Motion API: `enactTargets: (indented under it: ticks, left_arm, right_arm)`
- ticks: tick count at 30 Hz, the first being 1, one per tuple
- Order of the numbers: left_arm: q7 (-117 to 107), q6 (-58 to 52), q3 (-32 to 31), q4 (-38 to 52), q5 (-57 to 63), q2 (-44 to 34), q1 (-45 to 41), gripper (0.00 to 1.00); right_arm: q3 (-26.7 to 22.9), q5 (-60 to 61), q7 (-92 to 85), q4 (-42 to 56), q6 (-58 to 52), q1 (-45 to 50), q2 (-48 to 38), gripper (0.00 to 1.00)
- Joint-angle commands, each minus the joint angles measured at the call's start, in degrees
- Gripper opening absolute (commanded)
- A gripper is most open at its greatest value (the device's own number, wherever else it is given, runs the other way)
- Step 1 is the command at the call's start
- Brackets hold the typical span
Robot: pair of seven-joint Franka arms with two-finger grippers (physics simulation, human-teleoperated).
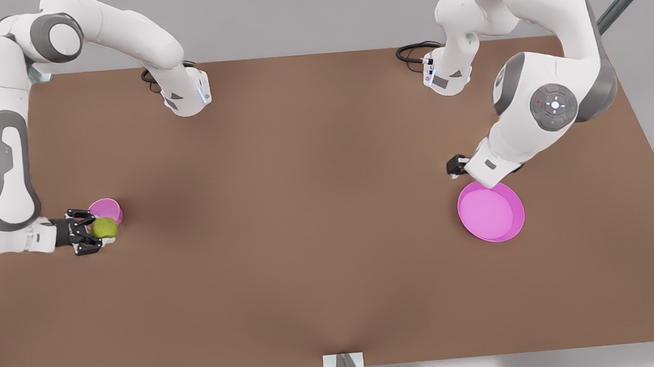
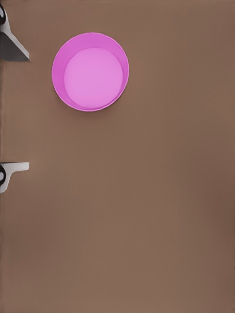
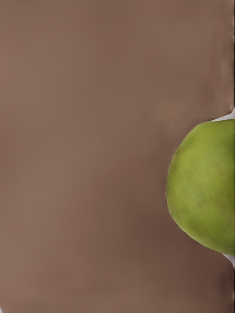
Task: Use the left arm to pick up the apple from the plate, transfer it to the gripper of the right arm, and then use the right arm to place it into the bowl
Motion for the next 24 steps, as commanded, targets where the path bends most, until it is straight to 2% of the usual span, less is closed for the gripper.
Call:
enactTargets:
  ticks: [1,2,4,11,15,24]
  left_arm:
    - [-3.17,-4.02,0.27,0.71,-0.08,0.01,1.9,1.0]
    - [-3.0,-5.51,0.36,4.05,-0.16,0.18,2.96,1.0]
    - [-2.82,-5.6,0.36,4.14,-0.34,0.36,2.87,1.0]
    - [-2.82,-6.3,0.01,4.05,-1.39,0.71,3.13,1.0]
    - [-4.41,-13.6,-0.25,3.96,-5.17,0.71,2.34,1.0]
    - [-4.05,-12.02,0.01,4.14,-4.47,2.47,2.96,1.0]
  right_arm:
    - [0.04,-13.55,-2.58,1.56,-2.32,-0.69,-0.2,0.65]
    - [0.04,-16.89,-2.06,2.88,-1.7,-0.69,-0.11,0.65]
    - [0.04,-20.14,-1.88,2.53,0.67,-1.13,-0.46,0.65]
    - [-0.04,-23.13,-1.62,-13.99,19.38,-1.4,-6.88,0.65]
    - [0.04,-24.62,-1.53,-16.54,22.9,-3.24,-7.41,0.65]
    - [0.04,-24.62,-0.39,-26.65,31.17,-5.44,-10.04,0.65]
